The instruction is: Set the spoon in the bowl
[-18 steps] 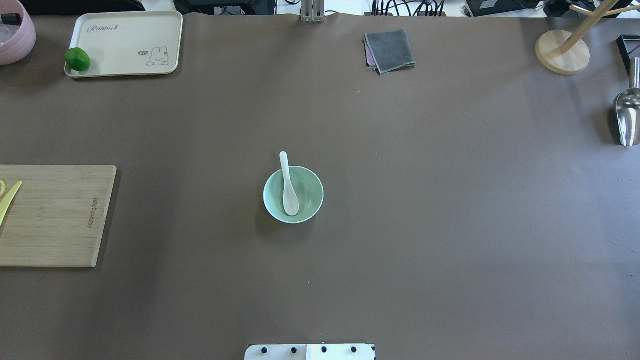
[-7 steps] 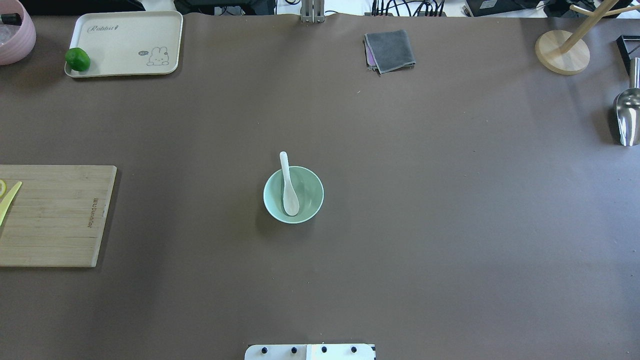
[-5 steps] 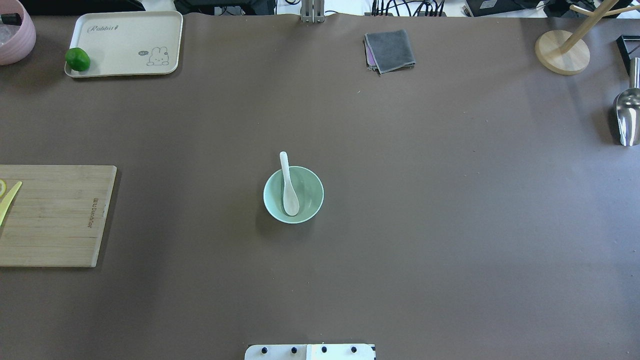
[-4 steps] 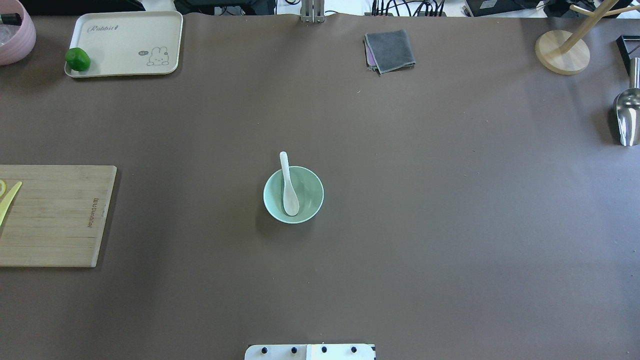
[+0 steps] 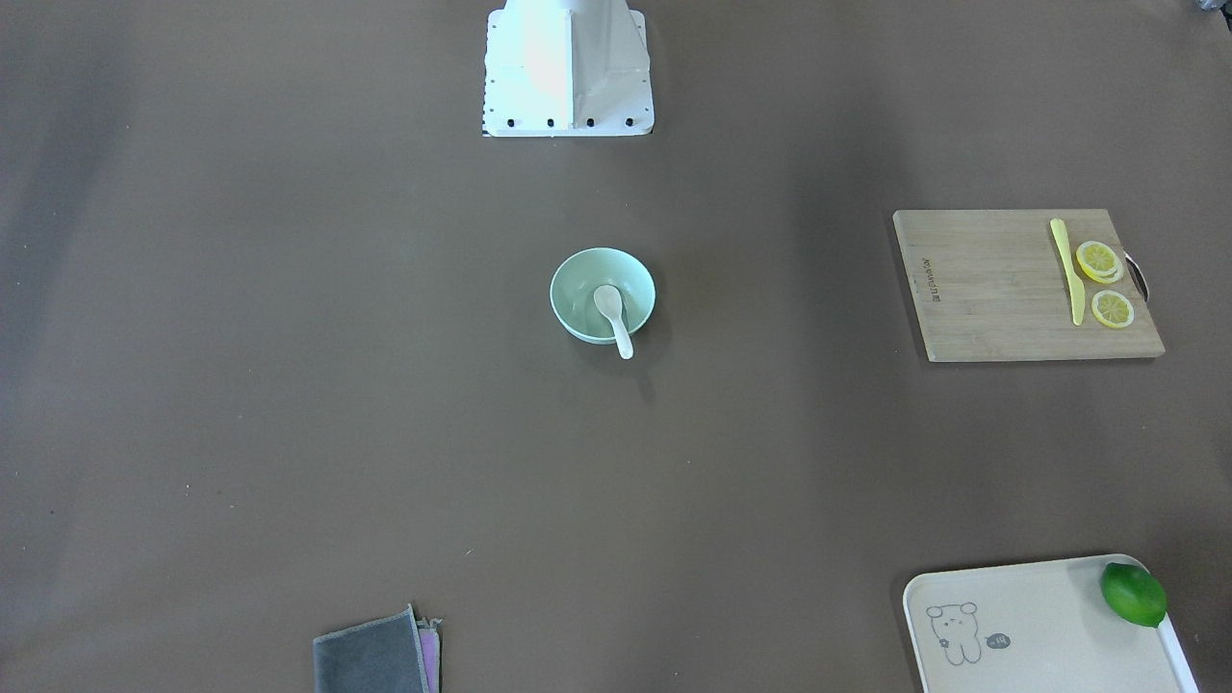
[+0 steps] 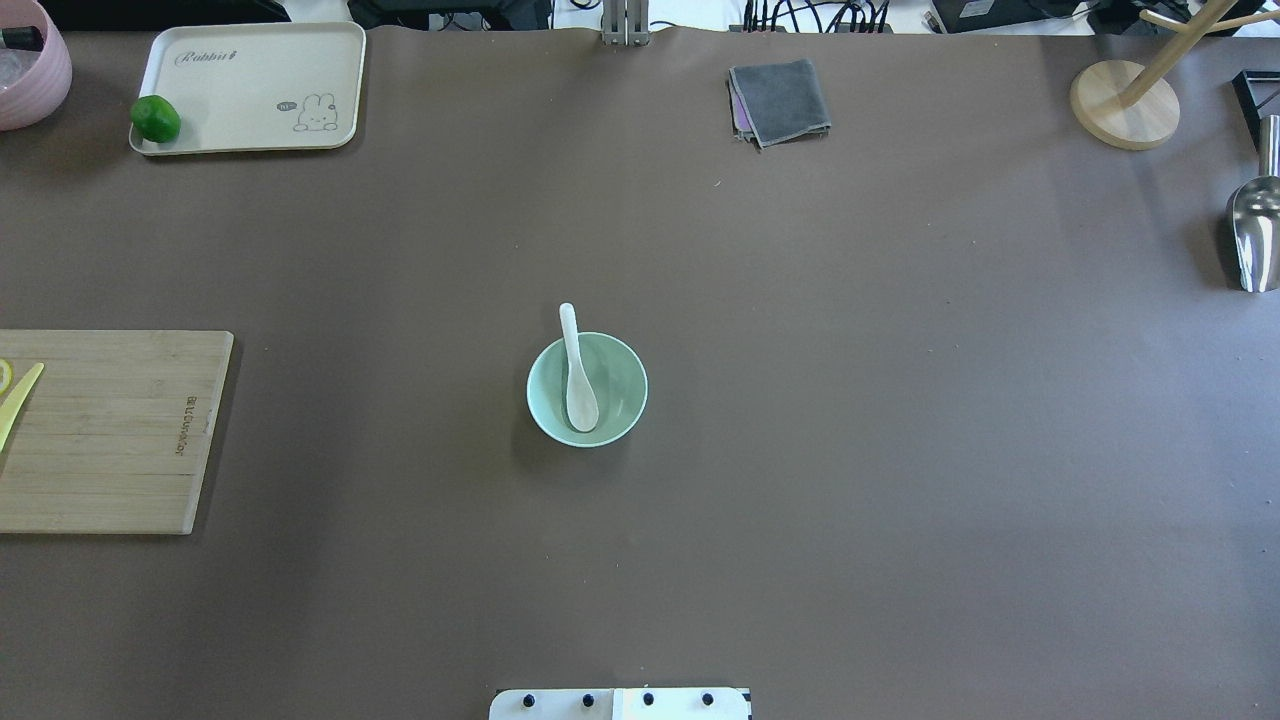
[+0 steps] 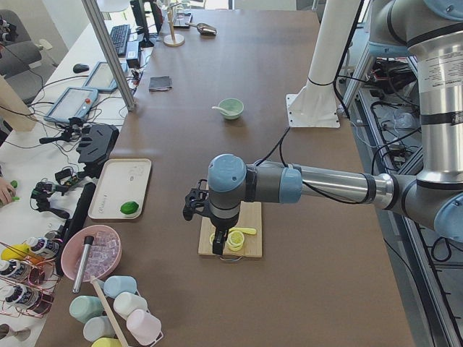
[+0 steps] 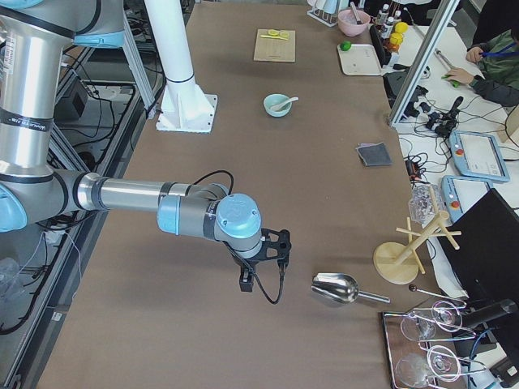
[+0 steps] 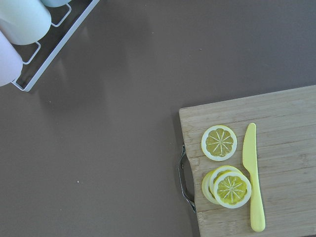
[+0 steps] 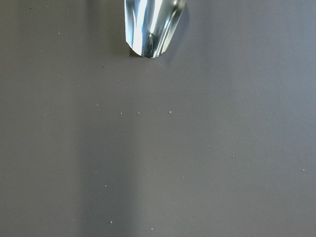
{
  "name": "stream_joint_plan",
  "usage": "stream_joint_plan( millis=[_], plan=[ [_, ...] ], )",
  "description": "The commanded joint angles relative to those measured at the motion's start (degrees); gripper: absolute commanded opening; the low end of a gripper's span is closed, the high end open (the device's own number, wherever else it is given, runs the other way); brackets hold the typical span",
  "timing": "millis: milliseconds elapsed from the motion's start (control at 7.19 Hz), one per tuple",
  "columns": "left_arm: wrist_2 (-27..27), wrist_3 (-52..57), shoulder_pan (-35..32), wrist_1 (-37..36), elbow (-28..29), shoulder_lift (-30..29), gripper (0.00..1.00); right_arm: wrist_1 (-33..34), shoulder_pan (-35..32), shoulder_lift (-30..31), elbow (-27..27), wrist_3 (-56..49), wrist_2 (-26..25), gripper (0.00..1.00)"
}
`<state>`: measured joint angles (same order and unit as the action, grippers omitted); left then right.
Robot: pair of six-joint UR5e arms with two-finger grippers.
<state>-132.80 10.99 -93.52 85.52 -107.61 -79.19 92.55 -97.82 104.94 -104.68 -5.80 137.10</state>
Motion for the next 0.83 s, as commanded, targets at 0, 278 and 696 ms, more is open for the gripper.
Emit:
stream_joint_plan(
  millis=[0, 278, 696],
  plan=[
    [0.0, -0.1, 0.0, 0.1, -0.1, 0.0, 0.98, 0.0, 0.0, 0.0, 0.0, 0.0, 0.0, 1.00],
    [0.0, 0.0, 0.0, 0.0, -0.3, 0.0, 0.98, 0.0, 0.0, 0.0, 0.0, 0.0, 0.2, 1.00],
    [0.0, 0.0, 0.0, 0.0, -0.3, 0.0, 0.98, 0.0, 0.0, 0.0, 0.0, 0.0, 0.4, 1.00]
  ],
)
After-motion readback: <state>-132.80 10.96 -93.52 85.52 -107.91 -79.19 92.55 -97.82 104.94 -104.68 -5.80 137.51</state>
